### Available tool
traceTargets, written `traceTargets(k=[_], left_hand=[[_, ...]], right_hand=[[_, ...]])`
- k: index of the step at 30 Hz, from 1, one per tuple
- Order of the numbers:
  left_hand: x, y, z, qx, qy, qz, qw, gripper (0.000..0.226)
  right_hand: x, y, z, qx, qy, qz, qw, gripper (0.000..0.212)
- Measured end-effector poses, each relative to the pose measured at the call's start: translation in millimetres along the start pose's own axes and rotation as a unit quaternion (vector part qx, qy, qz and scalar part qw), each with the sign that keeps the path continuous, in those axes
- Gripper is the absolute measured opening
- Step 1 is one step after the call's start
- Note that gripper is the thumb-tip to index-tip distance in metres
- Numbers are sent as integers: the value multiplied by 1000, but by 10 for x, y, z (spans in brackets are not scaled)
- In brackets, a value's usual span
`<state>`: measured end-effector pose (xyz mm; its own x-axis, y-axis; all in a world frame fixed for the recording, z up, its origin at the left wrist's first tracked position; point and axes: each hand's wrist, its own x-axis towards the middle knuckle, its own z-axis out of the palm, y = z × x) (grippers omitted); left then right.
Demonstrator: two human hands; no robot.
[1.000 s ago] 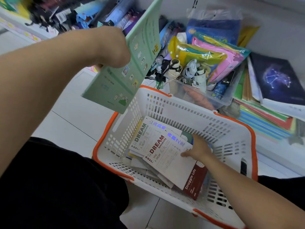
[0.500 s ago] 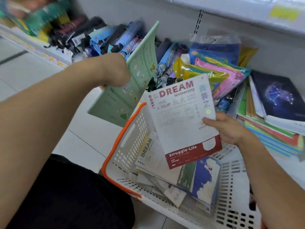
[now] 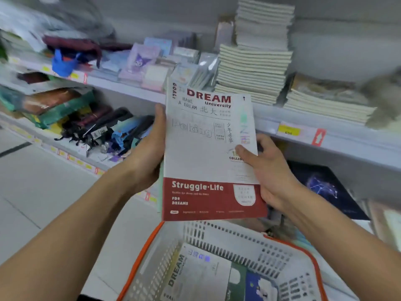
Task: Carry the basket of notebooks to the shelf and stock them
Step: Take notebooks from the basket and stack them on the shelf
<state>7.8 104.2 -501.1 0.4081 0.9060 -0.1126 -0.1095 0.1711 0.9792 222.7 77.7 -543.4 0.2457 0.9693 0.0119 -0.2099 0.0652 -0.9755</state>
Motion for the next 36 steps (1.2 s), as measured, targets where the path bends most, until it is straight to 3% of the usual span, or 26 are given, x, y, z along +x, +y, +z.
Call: traceTargets(k=[2, 5, 7, 9, 13, 15, 18, 20, 24, 27, 33, 36], left_hand=[[15, 92, 315, -42, -5, 19, 999, 64], [50, 191, 843, 96, 8, 110, 989, 26], [242, 283, 1227, 129, 7, 170, 977, 15], [497, 397, 1472, 110, 29, 185, 976, 11], [1231, 581, 2133, 57, 54, 133, 988, 18], [1565, 616, 2352, 36, 70, 78, 994, 20], [1944, 591, 2439, 59, 58, 22, 996, 24], [2037, 530, 2391, 126, 34, 13, 991, 21], [2046, 427, 2313, 274, -35, 65, 959, 26], [2141, 400, 2259, 365, 19, 123, 923, 24], [2405, 348, 2172, 571, 158, 248, 767, 35], [2462, 298, 2228, 560, 148, 251, 776, 33]], right_hand=[[8, -418, -201, -3, 47, -62, 997, 36], [40, -991, -590, 40, 106, -153, 982, 36], [85, -1247, -964, 15, 126, -199, 972, 34], [149, -1365, -1211, -38, 111, -179, 977, 35], [207, -1638, -1732, -81, 56, -116, 988, 39], [252, -1692, -1844, -71, 27, -114, 991, 30], [426, -1556, -1942, -62, 80, -104, 989, 20], [582, -1424, -2023, -127, 139, -78, 979, 20], [791, -1300, -2158, -281, 194, -64, 938, 17], [885, -1234, -2186, -364, 227, -91, 899, 10], [975, -1099, -2158, -428, 283, -126, 849, 11], [995, -1097, -2192, -473, 315, -124, 813, 13]])
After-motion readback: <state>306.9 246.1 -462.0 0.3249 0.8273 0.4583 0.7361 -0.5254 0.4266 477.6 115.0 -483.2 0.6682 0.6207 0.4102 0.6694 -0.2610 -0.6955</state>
